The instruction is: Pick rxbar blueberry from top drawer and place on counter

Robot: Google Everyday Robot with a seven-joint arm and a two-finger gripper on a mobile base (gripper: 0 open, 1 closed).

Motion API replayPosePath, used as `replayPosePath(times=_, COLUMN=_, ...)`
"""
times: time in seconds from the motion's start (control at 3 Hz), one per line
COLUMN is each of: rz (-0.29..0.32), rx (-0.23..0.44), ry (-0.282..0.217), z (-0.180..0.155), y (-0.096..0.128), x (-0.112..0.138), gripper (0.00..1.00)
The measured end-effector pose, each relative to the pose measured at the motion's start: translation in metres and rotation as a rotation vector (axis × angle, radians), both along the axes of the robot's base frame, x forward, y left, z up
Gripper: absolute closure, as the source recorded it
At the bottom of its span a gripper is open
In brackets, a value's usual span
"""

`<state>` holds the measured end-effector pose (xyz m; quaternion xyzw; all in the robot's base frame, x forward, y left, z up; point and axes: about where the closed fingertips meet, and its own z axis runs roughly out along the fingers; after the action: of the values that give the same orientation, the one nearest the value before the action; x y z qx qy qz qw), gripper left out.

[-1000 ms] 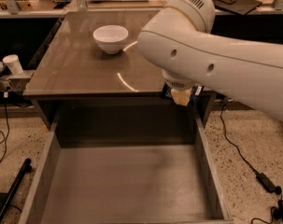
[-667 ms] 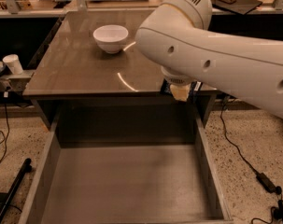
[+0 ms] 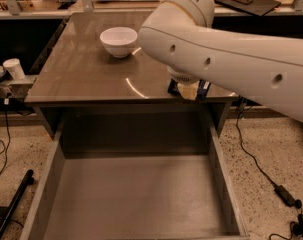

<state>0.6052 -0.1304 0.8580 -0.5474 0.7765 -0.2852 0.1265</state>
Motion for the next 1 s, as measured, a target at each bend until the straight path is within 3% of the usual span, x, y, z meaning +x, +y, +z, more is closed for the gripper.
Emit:
replayPosePath(times=0.33, rz=-0.011, rx=-0.014, ry=-0.016, z=-0.002, y=0.0016, x=0.0206, gripper=1.0)
replayPosePath(times=0.67, rz=0.0, rx=-0.015, ry=-0.026, z=-0.0065, y=0.0044, x=0.0261, gripper=1.0)
replayPosePath(times=1.0, rz=0.001, rx=-0.015, ry=-0.026, z=-0.0069, y=0.0045, x=0.0265, gripper=0.84)
